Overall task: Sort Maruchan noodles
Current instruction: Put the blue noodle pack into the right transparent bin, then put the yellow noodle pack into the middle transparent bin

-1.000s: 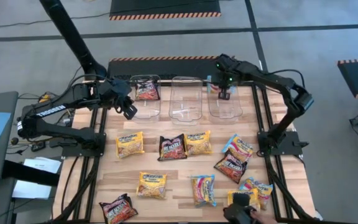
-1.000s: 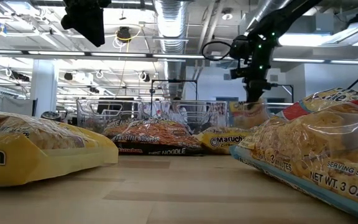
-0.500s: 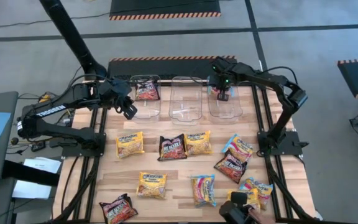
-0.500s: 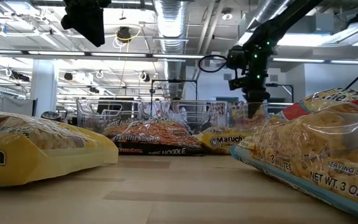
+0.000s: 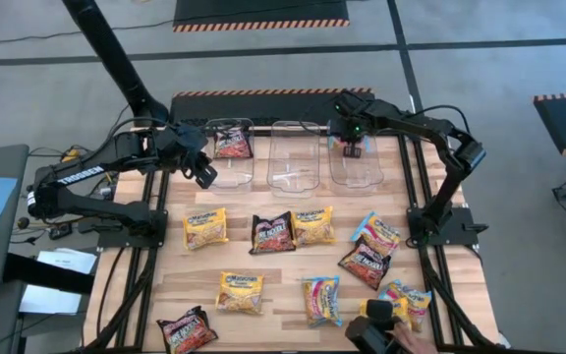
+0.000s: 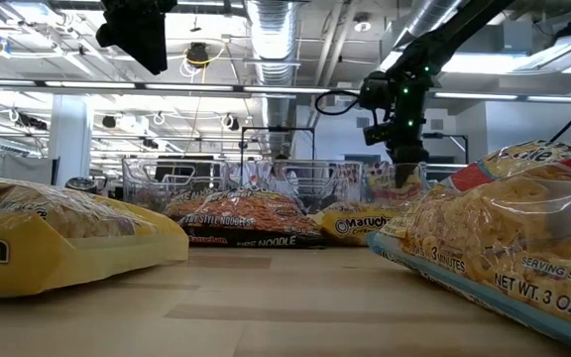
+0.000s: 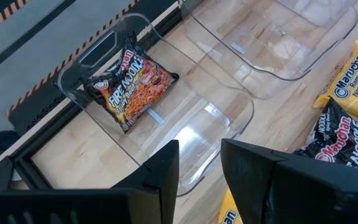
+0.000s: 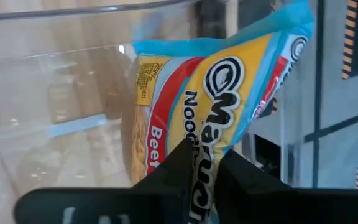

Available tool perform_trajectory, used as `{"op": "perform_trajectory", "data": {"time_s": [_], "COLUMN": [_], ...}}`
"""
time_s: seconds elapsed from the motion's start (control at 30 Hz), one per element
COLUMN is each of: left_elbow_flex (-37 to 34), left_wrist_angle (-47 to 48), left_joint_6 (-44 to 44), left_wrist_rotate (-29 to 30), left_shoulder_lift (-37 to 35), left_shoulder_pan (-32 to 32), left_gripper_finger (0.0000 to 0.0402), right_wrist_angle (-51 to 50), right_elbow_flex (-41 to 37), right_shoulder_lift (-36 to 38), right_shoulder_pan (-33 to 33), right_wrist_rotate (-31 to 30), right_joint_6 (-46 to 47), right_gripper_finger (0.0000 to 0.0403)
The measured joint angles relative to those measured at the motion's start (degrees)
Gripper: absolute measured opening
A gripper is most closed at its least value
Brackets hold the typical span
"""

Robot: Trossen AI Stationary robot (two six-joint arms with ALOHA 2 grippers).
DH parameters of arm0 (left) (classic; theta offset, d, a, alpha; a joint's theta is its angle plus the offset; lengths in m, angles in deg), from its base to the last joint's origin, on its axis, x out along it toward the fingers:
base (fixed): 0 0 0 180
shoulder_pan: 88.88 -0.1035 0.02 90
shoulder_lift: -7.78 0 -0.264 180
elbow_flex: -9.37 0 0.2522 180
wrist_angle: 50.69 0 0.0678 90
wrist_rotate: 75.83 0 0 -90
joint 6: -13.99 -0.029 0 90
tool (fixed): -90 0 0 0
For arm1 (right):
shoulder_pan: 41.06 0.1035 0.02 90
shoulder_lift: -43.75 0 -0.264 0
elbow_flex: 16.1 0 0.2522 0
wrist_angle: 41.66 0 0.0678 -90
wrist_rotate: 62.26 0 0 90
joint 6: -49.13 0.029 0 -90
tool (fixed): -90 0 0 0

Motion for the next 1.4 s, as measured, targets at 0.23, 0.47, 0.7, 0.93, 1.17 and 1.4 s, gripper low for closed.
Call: {"op": "perform_trajectory", "data": {"time_s": [0.23, 0.47, 0.7, 0.93, 1.17, 1.4], "left_elbow_flex": [0.0, 0.0, 0.0, 0.0, 0.0, 0.0], "left_wrist_angle": [0.0, 0.1, 0.1, 0.3, 0.4, 2.7], "left_joint_6": [-0.1, -0.1, -0.1, 0.2, -0.4, 2.1], "left_wrist_rotate": [-0.8, -2.8, -3.2, -3.5, -3.1, -3.4], "left_shoulder_lift": [0.0, 0.0, 0.0, 0.0, 0.3, 0.3], "left_shoulder_pan": [0.0, 0.0, 0.0, 0.0, 0.0, 0.0], "left_gripper_finger": [0.0107, 0.0107, 0.0107, 0.0107, 0.0108, 0.0139], "right_wrist_angle": [0.2, -0.3, -1.0, -5.2, -11.5, -20.1], "right_elbow_flex": [0.0, 0.0, 0.0, 4.4, 11.4, 18.5], "right_shoulder_lift": [0.0, 0.0, 0.3, 0.3, 0.3, 0.3], "right_shoulder_pan": [0.0, 0.2, 1.2, 3.5, 6.5, 8.7], "right_wrist_rotate": [-3.2, -4.3, -4.5, -9.3, -9.3, -9.3], "right_joint_6": [0.0, 0.7, 0.7, 0.7, 5.5, 11.0], "right_gripper_finger": [0.0099, 0.0121, 0.0164, 0.0186, 0.0187, 0.0187]}}
